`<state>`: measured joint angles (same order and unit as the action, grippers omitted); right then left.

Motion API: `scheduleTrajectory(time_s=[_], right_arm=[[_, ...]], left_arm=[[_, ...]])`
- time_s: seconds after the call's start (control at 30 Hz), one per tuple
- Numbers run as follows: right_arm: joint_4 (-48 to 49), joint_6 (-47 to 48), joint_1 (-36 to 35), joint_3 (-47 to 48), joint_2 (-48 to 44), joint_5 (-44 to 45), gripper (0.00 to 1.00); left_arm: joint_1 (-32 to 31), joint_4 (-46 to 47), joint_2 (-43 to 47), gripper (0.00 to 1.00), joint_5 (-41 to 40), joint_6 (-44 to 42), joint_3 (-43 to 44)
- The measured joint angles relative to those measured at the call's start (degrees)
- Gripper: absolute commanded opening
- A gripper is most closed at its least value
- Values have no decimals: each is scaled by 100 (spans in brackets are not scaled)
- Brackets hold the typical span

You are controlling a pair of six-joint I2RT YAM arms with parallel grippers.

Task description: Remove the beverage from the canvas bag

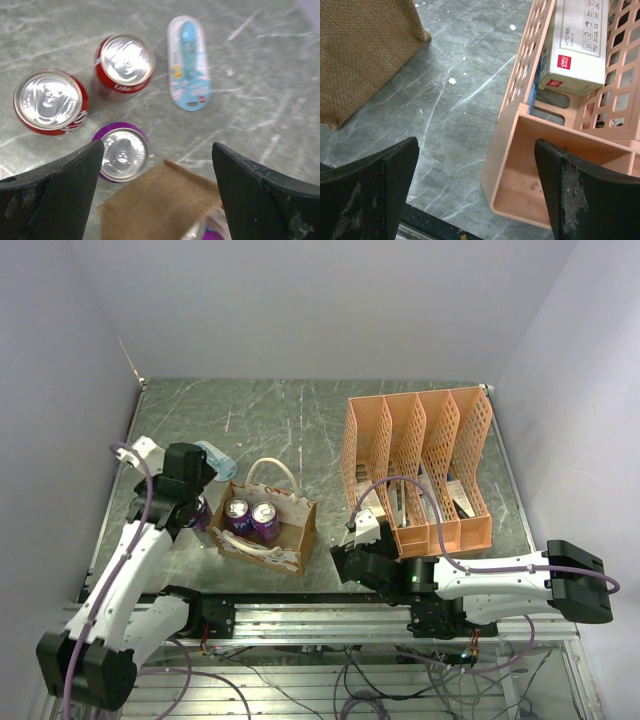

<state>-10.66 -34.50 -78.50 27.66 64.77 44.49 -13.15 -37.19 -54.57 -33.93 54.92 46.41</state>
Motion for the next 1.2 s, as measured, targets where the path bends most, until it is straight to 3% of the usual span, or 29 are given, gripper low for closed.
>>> scheduleTrajectory(time_s=[0.2, 0.33, 0.47, 0.57, 0.73, 0.9, 1.03, 1.2], right_arm=[[0, 2, -2, 0, -22, 0, 100], [2, 2, -9, 0, -55, 2, 100], [2, 2, -13, 0, -55, 0, 100], [0, 2, -28, 0, -20, 2, 100], [-7, 0, -37, 4, 4, 9, 100], [-15, -15, -37, 20, 0, 15, 100], [-15, -15, -37, 20, -2, 15, 100], [-35, -28, -50, 52, 35, 33, 100]], left_arm=[[0, -76, 892, 100, 595, -697, 540], [0, -83, 1252, 100, 1410, -1314, 686], [9, -92, 1185, 90, 2483, -1836, 754], [9, -83, 986, 93, 3471, -2184, 750], [-74, -103, 793, 94, 4448, -2715, 741], [-358, -343, 612, 89, 4612, -3248, 872], [-968, -428, 245, 89, 4487, -3414, 970], [-2500, -603, -662, 87, 3416, -3252, 1180]])
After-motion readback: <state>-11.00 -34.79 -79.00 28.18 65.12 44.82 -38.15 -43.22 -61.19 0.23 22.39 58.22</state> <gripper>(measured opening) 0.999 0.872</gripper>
